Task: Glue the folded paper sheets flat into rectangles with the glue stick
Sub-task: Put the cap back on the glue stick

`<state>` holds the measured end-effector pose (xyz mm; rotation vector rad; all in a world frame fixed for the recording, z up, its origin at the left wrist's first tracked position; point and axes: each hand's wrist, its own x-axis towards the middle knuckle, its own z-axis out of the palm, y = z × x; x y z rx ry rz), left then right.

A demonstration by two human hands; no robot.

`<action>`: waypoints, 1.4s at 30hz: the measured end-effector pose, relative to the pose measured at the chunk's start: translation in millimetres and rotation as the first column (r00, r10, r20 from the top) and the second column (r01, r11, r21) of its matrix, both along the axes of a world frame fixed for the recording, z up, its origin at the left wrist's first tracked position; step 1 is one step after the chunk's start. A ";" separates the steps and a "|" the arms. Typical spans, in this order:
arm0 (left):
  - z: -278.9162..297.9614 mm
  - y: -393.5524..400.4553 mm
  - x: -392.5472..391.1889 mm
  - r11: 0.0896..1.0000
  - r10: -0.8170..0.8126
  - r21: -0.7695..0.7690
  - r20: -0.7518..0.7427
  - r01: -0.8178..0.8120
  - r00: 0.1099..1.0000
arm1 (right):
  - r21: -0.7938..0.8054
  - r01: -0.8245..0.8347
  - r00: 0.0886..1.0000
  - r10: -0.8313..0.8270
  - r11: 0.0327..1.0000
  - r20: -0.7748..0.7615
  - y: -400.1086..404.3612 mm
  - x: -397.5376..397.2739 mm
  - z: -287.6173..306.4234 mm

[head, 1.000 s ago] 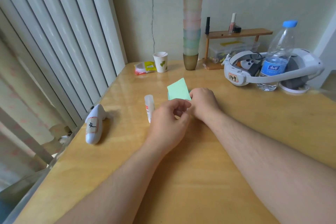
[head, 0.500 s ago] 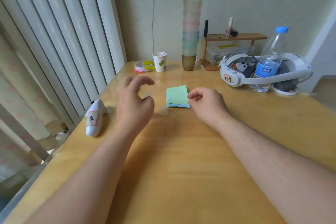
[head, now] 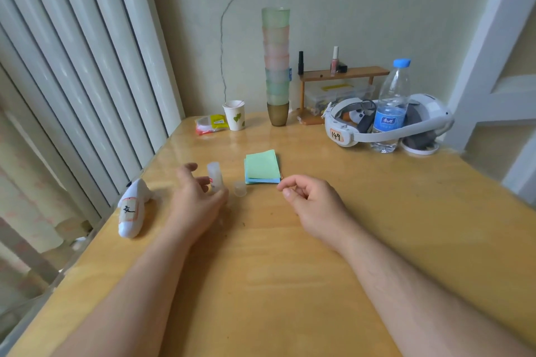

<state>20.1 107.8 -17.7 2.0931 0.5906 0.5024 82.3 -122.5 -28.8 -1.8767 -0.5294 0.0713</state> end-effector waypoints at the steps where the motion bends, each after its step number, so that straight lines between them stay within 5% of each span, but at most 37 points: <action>1: -0.1 0.8 0.1 1.000 0.008 0.021 -0.015 -0.008 1.000 | 0.006 -0.007 1.000 0.007 1.000 0.013 -0.9 -0.5 -0.8; 5: 5.5 -0.4 1.0 0.994 0.031 0.102 -0.016 -0.029 0.999 | -0.018 -0.006 0.997 0.007 1.000 0.075 -0.8 -1.3 -1.9; 9: 16.8 -17.6 -1.3 0.983 -0.004 -0.180 0.220 0.045 0.975 | 0.054 0.010 0.995 -0.016 0.998 0.096 0.6 -7.3 8.9; 12: 29.4 -47.9 -8.7 0.878 -0.191 -0.352 0.365 0.325 0.911 | 0.194 -0.007 0.989 0.036 0.981 -0.146 5.7 -20.0 22.6; 15: 32.1 -67.1 -13.2 0.728 -0.339 -0.438 0.438 0.527 0.833 | 0.377 -0.069 0.818 0.269 0.923 -0.509 10.0 -36.1 37.1; 20: 29.7 -76.3 -15.2 0.560 -0.382 -0.571 0.466 0.601 0.798 | 0.458 -0.098 0.651 0.405 0.884 -0.642 10.1 -39.4 40.0; 25: 33.7 -78.1 -15.7 0.510 -0.311 -0.613 0.521 0.603 0.795 | 0.446 -0.072 0.729 0.352 0.892 -0.587 15.0 -42.5 35.8; 31: 28.0 -72.9 -12.9 0.504 -0.344 -0.531 0.600 0.681 0.722 | 0.395 -0.096 0.955 0.196 0.914 -0.223 16.1 -41.8 25.4; 37: 26.5 -74.5 -13.8 0.496 -0.360 -0.531 0.594 0.687 0.719 | 0.321 0.062 0.997 -0.074 0.945 0.025 17.4 -41.1 21.6; 40: 27.8 -73.6 -14.2 0.455 -0.366 -0.542 0.610 0.707 0.703 | 0.465 -0.025 0.980 0.114 0.885 -0.163 17.3 -46.6 29.2; 42: 28.3 -74.7 -14.8 0.447 -0.355 -0.566 0.598 0.692 0.719 | 0.635 -0.055 0.836 0.383 0.771 -0.393 19.4 -48.6 36.5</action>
